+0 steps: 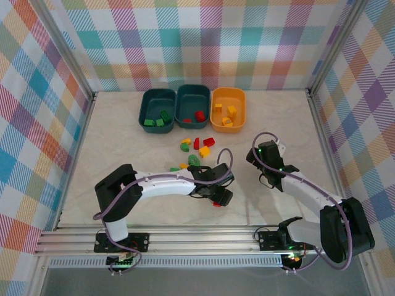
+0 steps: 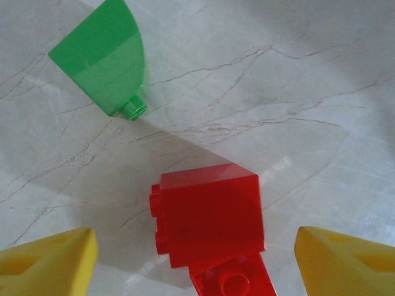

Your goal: Sort the legos into containers by color

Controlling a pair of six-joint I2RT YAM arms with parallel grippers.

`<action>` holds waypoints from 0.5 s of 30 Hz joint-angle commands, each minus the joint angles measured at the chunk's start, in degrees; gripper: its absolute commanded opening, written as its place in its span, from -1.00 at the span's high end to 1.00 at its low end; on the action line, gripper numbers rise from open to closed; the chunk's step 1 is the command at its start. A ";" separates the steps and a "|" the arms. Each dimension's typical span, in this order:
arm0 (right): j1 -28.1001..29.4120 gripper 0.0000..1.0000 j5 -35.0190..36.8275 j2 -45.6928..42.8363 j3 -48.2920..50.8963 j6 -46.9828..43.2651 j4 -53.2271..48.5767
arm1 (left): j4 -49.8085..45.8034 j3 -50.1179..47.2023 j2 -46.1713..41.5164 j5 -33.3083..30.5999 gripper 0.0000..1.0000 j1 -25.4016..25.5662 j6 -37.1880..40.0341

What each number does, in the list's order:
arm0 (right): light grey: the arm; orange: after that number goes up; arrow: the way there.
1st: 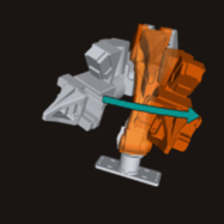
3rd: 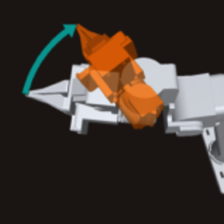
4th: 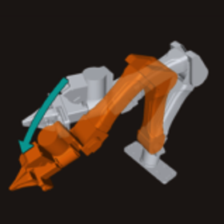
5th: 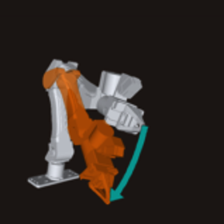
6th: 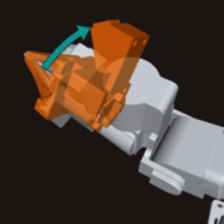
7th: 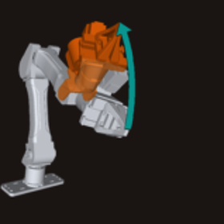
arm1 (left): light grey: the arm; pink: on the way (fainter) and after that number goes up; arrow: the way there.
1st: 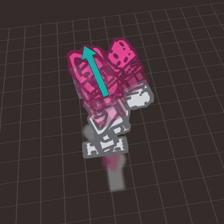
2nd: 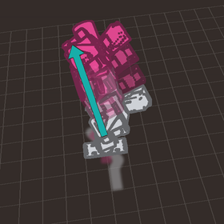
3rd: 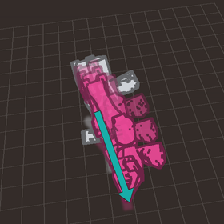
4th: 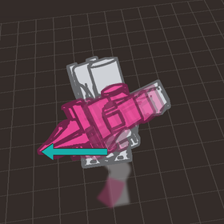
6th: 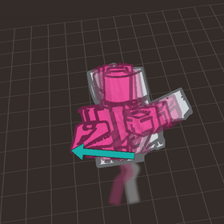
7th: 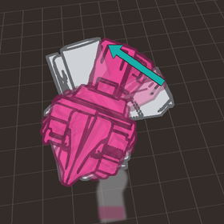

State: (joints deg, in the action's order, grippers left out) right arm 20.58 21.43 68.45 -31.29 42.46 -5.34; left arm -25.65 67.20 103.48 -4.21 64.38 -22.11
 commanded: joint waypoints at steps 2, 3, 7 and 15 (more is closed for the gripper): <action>0.00 -0.72 -1.66 1.17 -0.48 -0.07 1.77 | 0.28 -0.21 2.86 -2.74 -0.66 0.76 -0.81; -0.06 -0.72 -1.78 1.48 -0.61 -0.21 1.79 | 0.83 0.10 3.48 -3.38 -0.66 0.75 -0.29; -0.01 -0.72 -2.33 2.52 -1.19 -0.53 1.65 | 1.78 0.75 4.55 -6.82 -0.64 0.66 1.69; -0.03 -0.72 -2.52 2.14 -1.14 -0.62 1.56 | 3.21 0.50 7.02 -5.90 -0.26 -0.01 1.10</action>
State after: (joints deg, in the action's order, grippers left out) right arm 20.58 19.33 70.74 -31.29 42.44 -5.10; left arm -25.26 67.44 108.29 -10.11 64.62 -21.17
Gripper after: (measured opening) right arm 0.859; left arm 0.638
